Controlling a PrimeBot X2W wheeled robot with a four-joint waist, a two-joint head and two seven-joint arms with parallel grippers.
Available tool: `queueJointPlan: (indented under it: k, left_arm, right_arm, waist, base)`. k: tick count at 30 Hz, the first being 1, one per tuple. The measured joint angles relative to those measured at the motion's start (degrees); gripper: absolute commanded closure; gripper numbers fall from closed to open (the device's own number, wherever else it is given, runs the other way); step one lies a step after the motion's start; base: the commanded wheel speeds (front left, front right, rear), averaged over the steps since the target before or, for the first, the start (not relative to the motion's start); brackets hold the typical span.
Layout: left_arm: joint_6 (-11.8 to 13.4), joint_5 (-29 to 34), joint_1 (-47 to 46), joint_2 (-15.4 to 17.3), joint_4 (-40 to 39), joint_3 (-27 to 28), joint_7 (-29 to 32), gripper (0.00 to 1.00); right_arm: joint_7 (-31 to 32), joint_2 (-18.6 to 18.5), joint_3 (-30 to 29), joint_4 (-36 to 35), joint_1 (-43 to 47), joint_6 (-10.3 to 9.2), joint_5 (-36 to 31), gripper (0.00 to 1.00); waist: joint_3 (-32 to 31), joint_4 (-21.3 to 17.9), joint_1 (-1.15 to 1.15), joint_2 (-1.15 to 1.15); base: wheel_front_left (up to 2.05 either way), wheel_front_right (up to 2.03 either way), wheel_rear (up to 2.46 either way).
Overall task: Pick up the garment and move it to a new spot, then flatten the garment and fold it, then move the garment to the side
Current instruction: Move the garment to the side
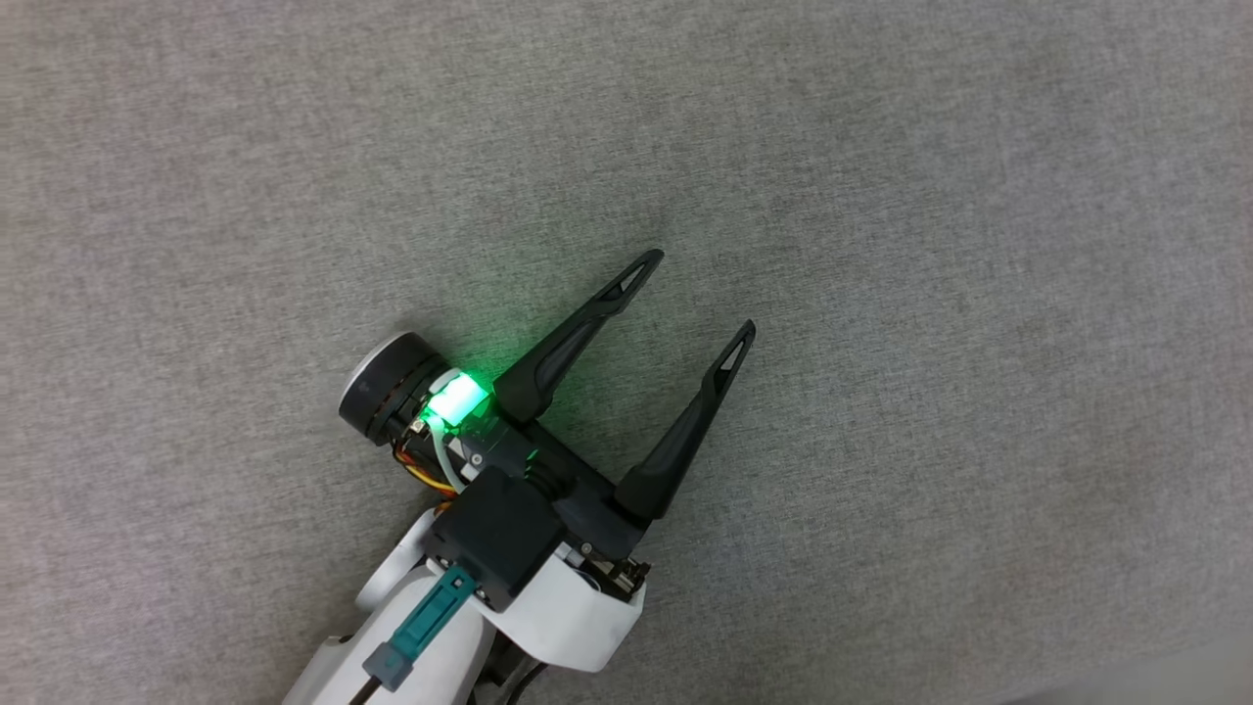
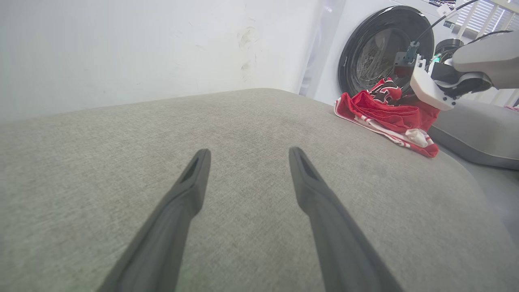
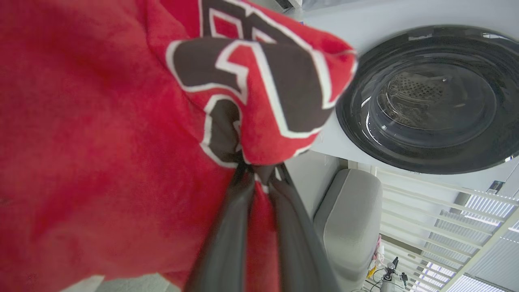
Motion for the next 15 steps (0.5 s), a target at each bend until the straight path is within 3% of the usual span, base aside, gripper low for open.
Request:
queueJointPlan:
  k: [1, 3, 11, 15]
  left_arm:
    - [0.0, -0.11, -0.01, -0.02, 0.14, 0.03, -0.01, 0.0]
    - [0.0, -0.24, -0.01, -0.25, 0.48, 0.23, -0.01, 0.0]
    - [0.0, -1.3, 1.77, -1.81, 1.21, 2.94, 0.02, 0.0]
    - [0.07, -2.2, 4.59, -3.37, 1.14, 7.3, 0.02, 0.0]
  right_arm:
    - [-0.56, 0.26, -0.63, 0.52, -0.06, 0.0, -0.42, 1.0]
    - [-1.23, 0.86, -1.81, 1.53, -0.32, 0.0, -1.66, 0.0]
    - [-5.69, 2.78, -3.86, 0.89, -1.76, -0.01, -3.74, 0.0]
    - [-9.78, 5.58, -5.3, -2.67, -2.76, -0.01, -3.27, 0.0]
  waist:
    - [-0.12, 0.17, 0.0, 0.0]
    - [-0.6, 0.48, 0.0, 0.0]
    - [-4.84, 1.28, 0.0, 0.0]
    - [-9.03, 1.77, 0.0, 0.0]
  base:
    - [0.0, 0.0, 0.0]
    - [0.0, 0.0, 0.0]
    - [0.0, 0.0, 0.0]
    - [0.0, 0.0, 0.0]
